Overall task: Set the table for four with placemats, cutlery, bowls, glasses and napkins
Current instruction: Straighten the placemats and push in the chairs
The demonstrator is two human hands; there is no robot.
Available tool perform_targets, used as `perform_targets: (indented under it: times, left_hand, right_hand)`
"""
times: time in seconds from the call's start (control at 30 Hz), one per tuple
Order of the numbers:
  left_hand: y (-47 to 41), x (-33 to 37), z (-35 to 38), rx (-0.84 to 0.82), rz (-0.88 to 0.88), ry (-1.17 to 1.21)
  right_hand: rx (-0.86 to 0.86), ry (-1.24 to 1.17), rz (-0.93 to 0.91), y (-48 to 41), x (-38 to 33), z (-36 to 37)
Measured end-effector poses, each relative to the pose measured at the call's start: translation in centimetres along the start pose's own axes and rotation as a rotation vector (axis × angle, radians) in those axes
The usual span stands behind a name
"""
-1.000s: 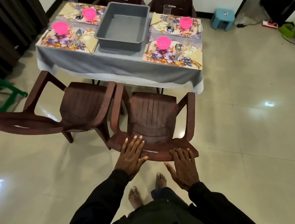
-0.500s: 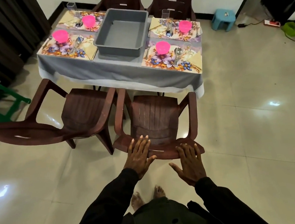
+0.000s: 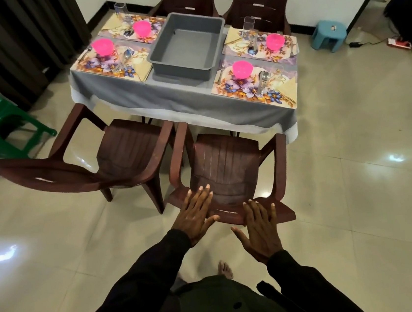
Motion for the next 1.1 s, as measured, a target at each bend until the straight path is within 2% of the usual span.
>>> perform_targets:
  times: [0.1,0.27,0.47,0.67,0.77,0.9,1.1]
  left_hand:
    - [1.0,-2.7,-1.9,0.059,-0.018,-0.001]
    - [4.3,-10.8,-5.6,0.136,-0.079,-0.013]
    - [12.8,-24.6,-9.2,0.226,-0.179,0.000]
    - [20.2,-37.5,-11.6,0.215,-0.282,-0.052]
    - [21.9,-43.1,-12.5,0.168,-0.330,-0.065]
    - [21.9,-48.7,-12.8,0.115,-0.344,-0.081]
    - [19.6,-54.0,-12.1,0.085,-0.233,-0.160]
  right_hand:
    - [0.013,-0.043,-0.003,-1.6,-3.9,-0.4]
    - [0.027,-0.062,-0.119,-4.7,-13.5,-0.6]
    - [0.060,-0.139,-0.174,-9.4,-28.4,1.3]
    - [0.098,-0.165,-0.214,-12.8,-42.4,2.7]
    - [0.037,-0.146,-0.233,-14.9,-48.0,3.8]
    - [-0.070,-0.079,-0.231,-16.9,-52.5,5.7]
    - [-0.063,0.009,-0.148,-19.8,-55.1,7.8]
Point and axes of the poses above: each hand's wrist, its own y-axis away from the middle knuckle, its own z-axis out of the palm, x = y × z, the point moved 4 cm from there along -y, towards the middle knuckle, and after that the axes turned 5 degrees about -x, right-handed, at the moved point
